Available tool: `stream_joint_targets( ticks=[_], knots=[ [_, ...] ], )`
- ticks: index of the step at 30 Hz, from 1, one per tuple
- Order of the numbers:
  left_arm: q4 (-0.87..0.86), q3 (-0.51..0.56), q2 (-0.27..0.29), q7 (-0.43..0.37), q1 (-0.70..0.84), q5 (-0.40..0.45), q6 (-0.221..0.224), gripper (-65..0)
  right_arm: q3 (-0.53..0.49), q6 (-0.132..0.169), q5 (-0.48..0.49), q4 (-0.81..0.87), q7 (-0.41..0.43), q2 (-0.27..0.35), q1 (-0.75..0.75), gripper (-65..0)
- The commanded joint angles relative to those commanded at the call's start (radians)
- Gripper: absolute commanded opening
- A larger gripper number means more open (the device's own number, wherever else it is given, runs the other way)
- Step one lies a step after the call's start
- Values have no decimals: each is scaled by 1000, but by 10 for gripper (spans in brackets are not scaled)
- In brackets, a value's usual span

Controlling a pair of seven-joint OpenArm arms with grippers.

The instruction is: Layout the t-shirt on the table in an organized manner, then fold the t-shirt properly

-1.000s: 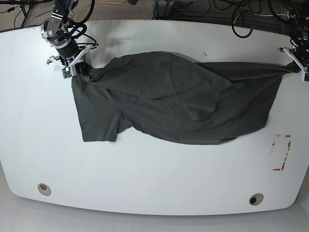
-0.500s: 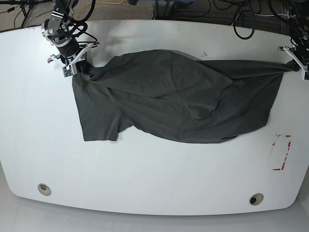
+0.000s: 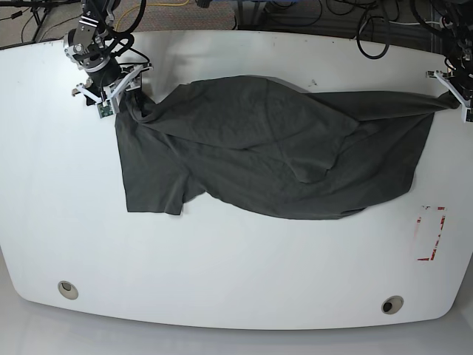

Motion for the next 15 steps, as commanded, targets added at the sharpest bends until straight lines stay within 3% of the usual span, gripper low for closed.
stream_joint_targets(
  ticks=[6,8,13,15],
  knots=[
    [0,-2,0,0,2,-2,0,-650,0,0,0,-6,0,-5,0,-322],
    [0,-2,0,0,2,-2,0,-650,0,0,0,-21,0,-6,0,-368],
    [0,-2,0,0,0,-2,0,-650,0,2,0,-58,0,-6,18,-615],
    [0,-2,0,0,0,-2,0,-650,0,2,0,-60,0,-6,20,-650]
  ],
)
